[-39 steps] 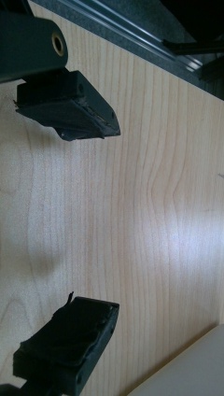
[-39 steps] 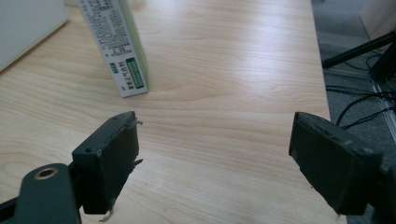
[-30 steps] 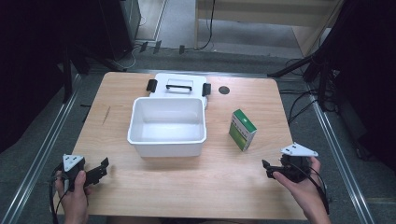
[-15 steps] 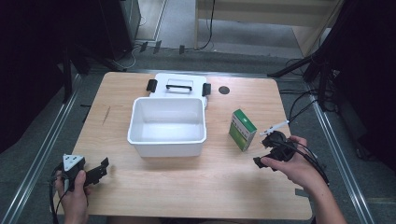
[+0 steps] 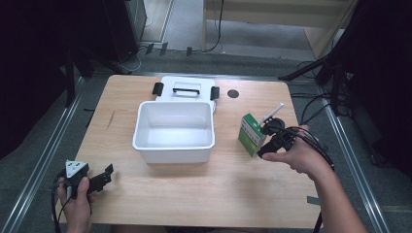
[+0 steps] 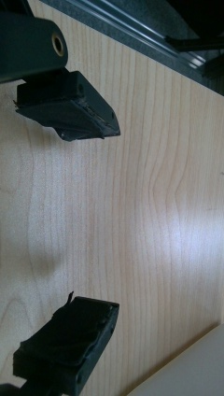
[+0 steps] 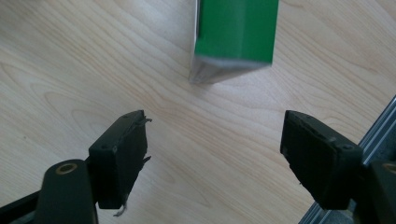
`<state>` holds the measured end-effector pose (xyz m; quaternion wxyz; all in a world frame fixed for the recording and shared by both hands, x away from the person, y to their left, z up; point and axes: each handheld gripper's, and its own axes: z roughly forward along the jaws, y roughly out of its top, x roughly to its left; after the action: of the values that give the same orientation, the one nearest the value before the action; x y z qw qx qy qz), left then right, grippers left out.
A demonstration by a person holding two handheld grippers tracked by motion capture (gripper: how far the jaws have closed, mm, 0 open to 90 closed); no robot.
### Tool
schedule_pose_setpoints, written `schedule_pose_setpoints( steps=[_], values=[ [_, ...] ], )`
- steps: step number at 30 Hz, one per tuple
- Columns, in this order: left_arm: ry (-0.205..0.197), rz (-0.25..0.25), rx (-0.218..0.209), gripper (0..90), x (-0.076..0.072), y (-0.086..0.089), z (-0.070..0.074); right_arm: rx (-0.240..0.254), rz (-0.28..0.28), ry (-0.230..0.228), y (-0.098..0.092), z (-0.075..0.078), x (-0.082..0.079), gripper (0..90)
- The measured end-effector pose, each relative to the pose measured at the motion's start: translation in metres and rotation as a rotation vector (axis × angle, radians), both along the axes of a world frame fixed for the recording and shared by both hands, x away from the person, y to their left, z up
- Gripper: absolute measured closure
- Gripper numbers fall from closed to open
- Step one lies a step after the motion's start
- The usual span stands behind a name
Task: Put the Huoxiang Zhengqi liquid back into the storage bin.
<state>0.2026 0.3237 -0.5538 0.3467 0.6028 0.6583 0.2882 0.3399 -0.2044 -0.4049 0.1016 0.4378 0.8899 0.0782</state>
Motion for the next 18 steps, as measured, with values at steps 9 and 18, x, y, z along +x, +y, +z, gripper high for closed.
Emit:
schedule_pose_setpoints(
  steps=[9, 18],
  values=[
    [0.001, -0.002, -0.001, 14.4, 0.000, 0.000, 0.000, -0.022, -0.021, 0.045, 0.015, 0.007, 0.024, 32.8],
    [0.001, -0.003, -0.005, 14.4, 0.001, 0.000, 0.000, -0.018, -0.052, 0.099, 0.028, 0.006, 0.048, 40.8]
  ],
)
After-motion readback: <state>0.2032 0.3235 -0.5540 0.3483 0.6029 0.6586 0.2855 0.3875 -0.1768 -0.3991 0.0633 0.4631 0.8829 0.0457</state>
